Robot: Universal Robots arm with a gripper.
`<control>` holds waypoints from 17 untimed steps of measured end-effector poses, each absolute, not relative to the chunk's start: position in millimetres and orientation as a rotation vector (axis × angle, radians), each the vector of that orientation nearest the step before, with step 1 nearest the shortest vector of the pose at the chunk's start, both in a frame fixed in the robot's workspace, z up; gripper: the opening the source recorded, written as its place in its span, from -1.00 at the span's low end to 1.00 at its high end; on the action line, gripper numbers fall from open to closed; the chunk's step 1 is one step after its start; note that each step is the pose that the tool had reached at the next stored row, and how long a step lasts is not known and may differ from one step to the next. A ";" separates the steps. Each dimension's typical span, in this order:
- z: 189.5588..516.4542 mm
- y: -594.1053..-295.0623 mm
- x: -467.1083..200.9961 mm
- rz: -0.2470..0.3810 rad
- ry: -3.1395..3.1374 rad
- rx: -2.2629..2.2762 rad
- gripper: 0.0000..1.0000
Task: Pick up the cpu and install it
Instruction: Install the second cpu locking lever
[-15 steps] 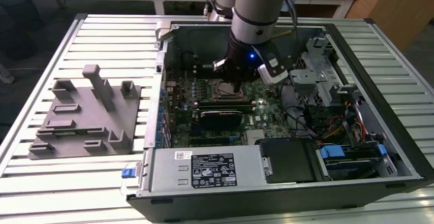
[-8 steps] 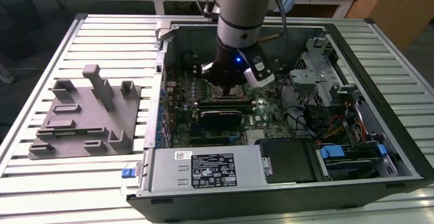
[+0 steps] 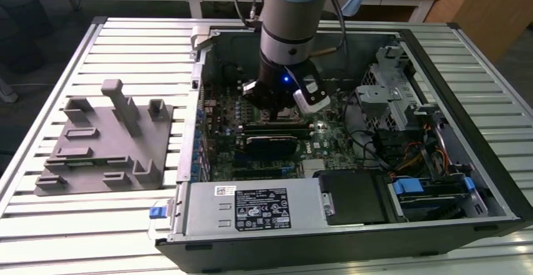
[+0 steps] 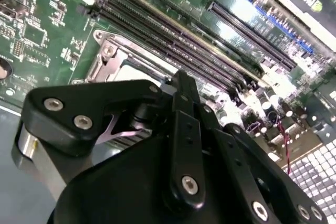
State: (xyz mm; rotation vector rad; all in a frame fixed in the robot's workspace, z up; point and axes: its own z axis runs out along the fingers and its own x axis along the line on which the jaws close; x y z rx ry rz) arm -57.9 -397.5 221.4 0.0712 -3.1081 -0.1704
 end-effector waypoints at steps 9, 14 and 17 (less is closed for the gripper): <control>219.6 -405.6 -64.7 -0.269 -3.103 0.072 -0.79; 215.3 -410.1 -67.8 -0.283 -3.102 0.073 -0.79; 212.6 -412.7 -68.9 -0.294 -3.101 0.073 -0.79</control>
